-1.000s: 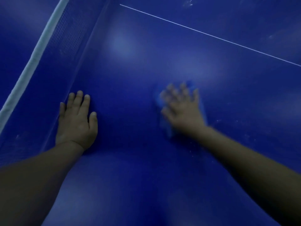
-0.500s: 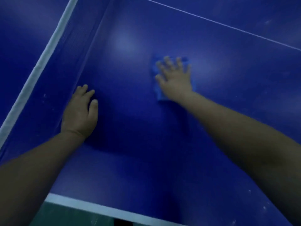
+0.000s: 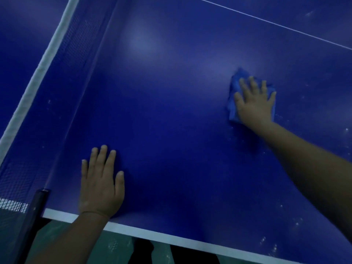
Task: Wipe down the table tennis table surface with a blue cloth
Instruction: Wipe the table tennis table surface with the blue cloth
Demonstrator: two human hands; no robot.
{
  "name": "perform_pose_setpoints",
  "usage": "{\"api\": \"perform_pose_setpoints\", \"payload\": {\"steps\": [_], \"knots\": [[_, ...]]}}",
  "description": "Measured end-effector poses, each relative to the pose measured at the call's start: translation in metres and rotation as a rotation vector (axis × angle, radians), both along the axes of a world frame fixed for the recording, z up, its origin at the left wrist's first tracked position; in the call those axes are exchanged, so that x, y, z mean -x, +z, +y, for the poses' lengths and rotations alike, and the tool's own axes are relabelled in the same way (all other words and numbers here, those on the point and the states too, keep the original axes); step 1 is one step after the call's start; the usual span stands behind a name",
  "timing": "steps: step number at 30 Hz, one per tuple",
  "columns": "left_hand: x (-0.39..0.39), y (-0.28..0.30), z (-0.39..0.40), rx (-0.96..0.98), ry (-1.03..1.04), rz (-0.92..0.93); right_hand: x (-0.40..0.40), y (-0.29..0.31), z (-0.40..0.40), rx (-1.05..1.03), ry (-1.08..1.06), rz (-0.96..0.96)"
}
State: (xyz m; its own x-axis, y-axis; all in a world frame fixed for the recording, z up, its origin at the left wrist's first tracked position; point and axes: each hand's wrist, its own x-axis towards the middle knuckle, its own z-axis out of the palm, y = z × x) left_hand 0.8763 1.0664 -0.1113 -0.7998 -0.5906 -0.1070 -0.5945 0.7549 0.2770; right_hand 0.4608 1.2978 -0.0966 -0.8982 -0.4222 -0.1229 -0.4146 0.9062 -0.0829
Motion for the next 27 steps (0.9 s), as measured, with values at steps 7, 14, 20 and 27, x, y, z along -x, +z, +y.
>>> {"api": "perform_pose_setpoints", "payload": {"steps": [7, 14, 20, 27], "knots": [[0.001, 0.001, 0.000, -0.006, 0.012, -0.019, -0.129, -0.004, 0.043, -0.032, 1.087, -0.022], [0.001, 0.000, -0.001, 0.010, 0.008, -0.034, 0.006, 0.002, -0.087, 0.063, 0.013, -0.057], [0.001, 0.000, -0.002, 0.014, -0.003, -0.046, -0.150, -0.008, -0.087, 0.065, 0.894, 0.012], [0.001, 0.000, -0.003, 0.023, -0.020, -0.048, -0.028, -0.011, -0.061, -0.024, 0.718, 0.051]]}}
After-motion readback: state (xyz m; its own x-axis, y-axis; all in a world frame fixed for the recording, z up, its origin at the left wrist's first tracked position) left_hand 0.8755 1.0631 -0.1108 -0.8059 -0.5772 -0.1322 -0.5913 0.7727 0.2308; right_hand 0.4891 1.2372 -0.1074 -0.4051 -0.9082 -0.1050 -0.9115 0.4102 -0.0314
